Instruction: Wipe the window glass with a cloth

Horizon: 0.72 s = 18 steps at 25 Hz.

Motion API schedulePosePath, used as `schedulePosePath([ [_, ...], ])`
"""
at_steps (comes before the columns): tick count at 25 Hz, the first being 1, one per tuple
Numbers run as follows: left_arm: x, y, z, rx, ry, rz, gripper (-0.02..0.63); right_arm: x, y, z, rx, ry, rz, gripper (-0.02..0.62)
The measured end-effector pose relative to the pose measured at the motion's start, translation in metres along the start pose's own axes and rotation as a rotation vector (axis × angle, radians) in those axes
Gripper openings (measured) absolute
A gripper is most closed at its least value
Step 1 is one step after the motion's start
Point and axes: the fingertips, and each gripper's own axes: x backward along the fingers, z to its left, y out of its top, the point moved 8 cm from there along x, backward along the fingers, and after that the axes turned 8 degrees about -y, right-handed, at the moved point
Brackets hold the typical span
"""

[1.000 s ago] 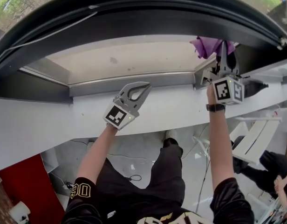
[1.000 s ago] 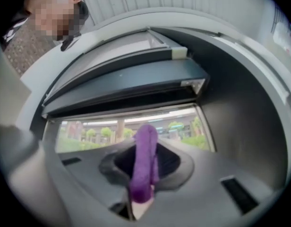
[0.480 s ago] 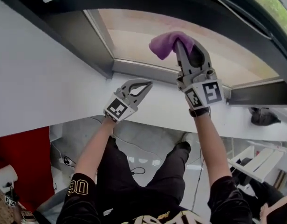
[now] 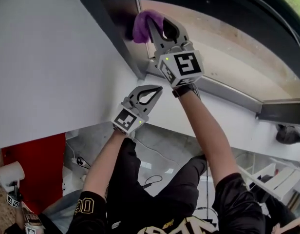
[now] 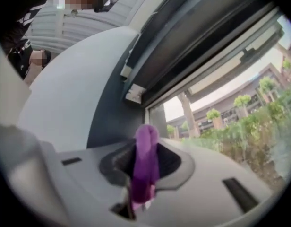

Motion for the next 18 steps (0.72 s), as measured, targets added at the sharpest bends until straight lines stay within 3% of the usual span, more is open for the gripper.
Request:
schedulePosePath([
  [7, -0.061, -0.006, -0.042, 0.001, -0.017, -0.002, 0.014, 0.103, 0.030, -0.097, 0.033, -0.193, 0.012, 0.074],
  [12, -0.157, 0.002, -0.110, 0.037, -0.138, -0.036, 0.014, 0.227, 0.060, -0.204, 0.069, -0.375, 0.050, 0.074],
  [18, -0.272, 0.008, -0.188, 0.064, -0.273, -0.091, 0.014, 0.370, 0.102, -0.332, 0.131, -0.671, 0.089, 0.074],
])
